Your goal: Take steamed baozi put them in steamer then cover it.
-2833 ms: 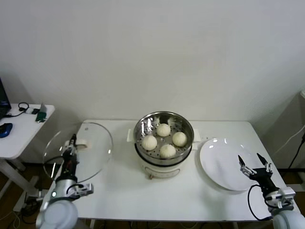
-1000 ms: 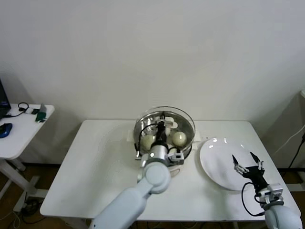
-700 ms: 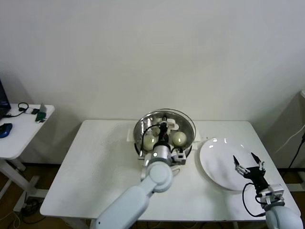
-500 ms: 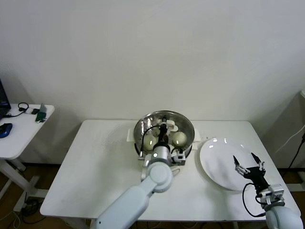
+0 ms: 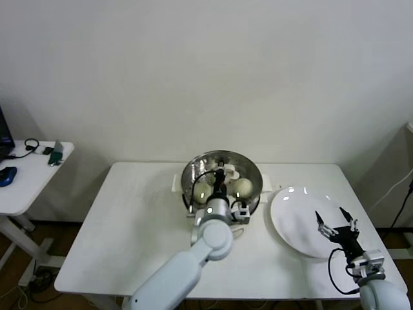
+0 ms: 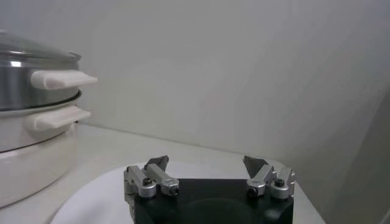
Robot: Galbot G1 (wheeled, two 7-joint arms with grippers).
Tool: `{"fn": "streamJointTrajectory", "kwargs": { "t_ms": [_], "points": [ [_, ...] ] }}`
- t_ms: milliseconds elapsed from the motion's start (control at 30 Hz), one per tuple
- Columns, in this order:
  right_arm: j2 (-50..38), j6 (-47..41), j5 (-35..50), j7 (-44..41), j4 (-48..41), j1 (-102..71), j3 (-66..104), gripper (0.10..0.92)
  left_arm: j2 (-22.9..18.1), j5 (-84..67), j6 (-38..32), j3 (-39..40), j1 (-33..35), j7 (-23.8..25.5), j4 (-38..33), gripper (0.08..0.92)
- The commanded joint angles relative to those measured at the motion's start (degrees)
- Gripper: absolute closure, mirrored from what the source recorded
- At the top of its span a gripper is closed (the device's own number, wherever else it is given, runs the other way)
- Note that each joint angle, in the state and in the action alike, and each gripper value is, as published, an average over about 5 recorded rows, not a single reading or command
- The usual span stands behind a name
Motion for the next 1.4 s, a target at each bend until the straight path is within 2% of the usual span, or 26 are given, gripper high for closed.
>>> {"fn": "streamJointTrajectory", "kwargs": {
  "t_ms": [33,200,300,733,1000,1200,1400],
  "points": [
    [0.21,0.06,-0.03,-0.11,-0.02,-0.05,0.12,0.203,-0.16,-0.08,2.80,0.05,0.24,-0.39,0.24,0.851],
    [0.27,-0.06,0.09,-0.34,0.01,-0.15,0.24,0.203,0.24,0.09,2.80,0.18,0.40,0.08,-0.89,0.848],
    [0.16,-0.77,0.25,-0.43,0.19,-0.17,0.34,0.203,1.04,-0.52,2.80,0.35,0.30,0.28,-2.30,0.801],
    [-0.14,-6.44,0.01,-0.55,1.55,0.20,0.59,0.203,7.58,-5.32,2.80,0.12,2.09,0.53,-11.94,0.430],
    [-0.17,-8.52,0.81,-0.15,1.59,0.44,1.00,0.203,9.80,-10.50,2.80,0.59,5.11,-0.51,-18.32,0.211],
    [-0.15,-8.33,0.75,-0.33,1.85,0.18,0.97,0.203,13.83,-14.88,2.77,-1.59,7.68,-2.76,-25.06,0.178],
    [-0.26,-8.15,0.64,-0.40,1.78,0.47,0.86,0.203,18.74,-26.81,-1.00,-9.04,13.43,-6.86,-32.01,0.177]
  ]
}}
